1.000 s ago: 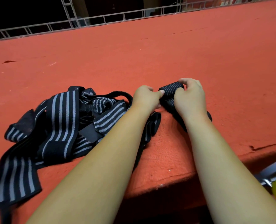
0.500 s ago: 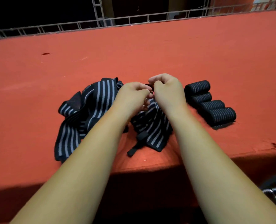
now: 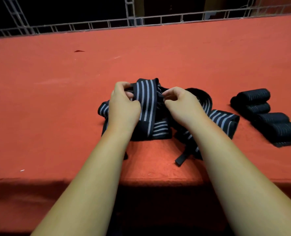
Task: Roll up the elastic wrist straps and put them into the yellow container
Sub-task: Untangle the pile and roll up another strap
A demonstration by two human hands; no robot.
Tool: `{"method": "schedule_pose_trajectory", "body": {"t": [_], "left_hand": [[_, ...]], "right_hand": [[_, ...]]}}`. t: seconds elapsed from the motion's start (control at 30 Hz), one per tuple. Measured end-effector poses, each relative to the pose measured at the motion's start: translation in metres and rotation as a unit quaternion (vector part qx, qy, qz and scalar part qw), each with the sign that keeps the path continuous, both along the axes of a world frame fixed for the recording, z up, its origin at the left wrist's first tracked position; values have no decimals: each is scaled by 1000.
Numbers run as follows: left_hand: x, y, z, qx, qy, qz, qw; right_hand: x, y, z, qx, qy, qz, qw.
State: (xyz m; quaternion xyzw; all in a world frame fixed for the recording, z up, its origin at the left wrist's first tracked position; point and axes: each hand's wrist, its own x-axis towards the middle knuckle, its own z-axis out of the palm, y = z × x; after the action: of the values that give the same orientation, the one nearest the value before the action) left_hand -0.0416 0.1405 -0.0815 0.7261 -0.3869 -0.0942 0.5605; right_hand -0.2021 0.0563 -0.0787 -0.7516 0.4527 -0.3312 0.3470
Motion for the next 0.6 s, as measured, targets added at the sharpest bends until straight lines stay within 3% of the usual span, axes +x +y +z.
{"method": "schedule_pose_trajectory", "body": {"t": [0.23,0.4,0.6], "left_hand": [[31,2,-4,86,-28,20,996],[38,1,-12,118,-60,-6,991],[40,3,-14,62,56,-59,995]], "right_hand": [[28,2,-11,-80,112,21,990],[41,9,-15,-45,91,17,995],[40,3,-13,-12,8,-14,1000]]}}
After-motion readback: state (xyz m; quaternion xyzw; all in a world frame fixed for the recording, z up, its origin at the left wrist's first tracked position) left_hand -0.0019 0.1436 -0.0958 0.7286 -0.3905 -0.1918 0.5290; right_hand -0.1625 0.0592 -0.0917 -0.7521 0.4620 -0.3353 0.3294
